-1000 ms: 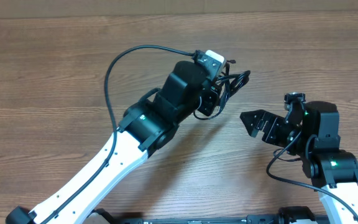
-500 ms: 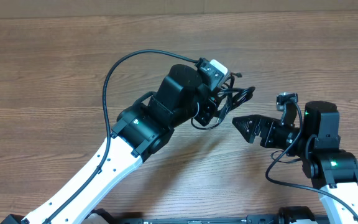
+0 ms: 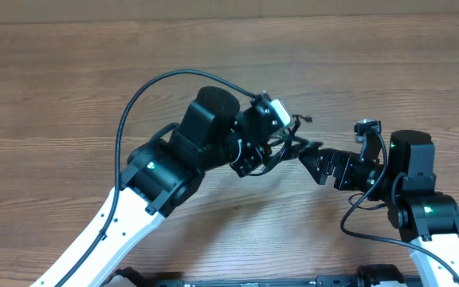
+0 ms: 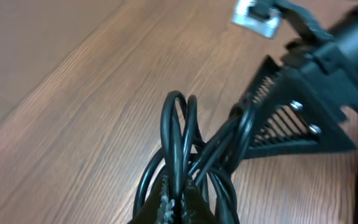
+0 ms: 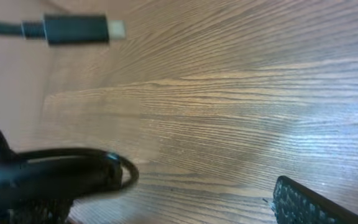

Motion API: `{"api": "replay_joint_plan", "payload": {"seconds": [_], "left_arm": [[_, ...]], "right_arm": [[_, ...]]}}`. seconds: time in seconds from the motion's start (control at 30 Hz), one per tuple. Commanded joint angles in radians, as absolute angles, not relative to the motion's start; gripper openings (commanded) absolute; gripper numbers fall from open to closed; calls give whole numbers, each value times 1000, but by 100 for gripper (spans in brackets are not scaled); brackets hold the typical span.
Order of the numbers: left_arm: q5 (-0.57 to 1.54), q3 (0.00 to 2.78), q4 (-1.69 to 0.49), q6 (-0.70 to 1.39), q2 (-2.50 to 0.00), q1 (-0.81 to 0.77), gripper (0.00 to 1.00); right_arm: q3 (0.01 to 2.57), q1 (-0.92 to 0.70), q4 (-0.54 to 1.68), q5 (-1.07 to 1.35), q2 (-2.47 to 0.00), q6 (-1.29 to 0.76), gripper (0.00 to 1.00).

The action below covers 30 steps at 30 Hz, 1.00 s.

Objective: Untangle cables

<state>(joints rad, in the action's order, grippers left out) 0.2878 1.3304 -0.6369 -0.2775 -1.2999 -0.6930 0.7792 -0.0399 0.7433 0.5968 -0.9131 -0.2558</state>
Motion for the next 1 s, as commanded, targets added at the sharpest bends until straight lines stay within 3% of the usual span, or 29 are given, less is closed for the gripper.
{"api": "replay_joint_plan", "payload": {"seconds": [0.0, 0.17, 0.3, 0.37, 0.5, 0.7, 0.87, 0.97], "left_arm": [[393, 1345, -643, -402, -1276, -692, 4], [436, 1345, -639, -405, -1276, -692, 4], [450, 1345, -623, -371, -1276, -692, 4], [450, 1345, -613, -343, -1276, -692, 4], [425, 1345, -588, -287, -1276, -692, 4], [154, 1345, -537, -11, -1275, -692, 4], [-224, 1345, -593, 331, -1264, -692, 4], [-320, 1345, -620, 529, -1260, -692, 4]], "right_arm": [[797, -38, 734, 709, -909, -133, 99], [797, -38, 744, 886, -909, 34, 91], [797, -38, 757, 1031, -909, 158, 74], [797, -38, 755, 1078, -909, 171, 57], [797, -38, 753, 1086, -909, 170, 6], [797, -38, 753, 1068, -909, 168, 4], [797, -38, 758, 902, -909, 71, 4], [797, -38, 758, 865, -909, 48, 4]]}}
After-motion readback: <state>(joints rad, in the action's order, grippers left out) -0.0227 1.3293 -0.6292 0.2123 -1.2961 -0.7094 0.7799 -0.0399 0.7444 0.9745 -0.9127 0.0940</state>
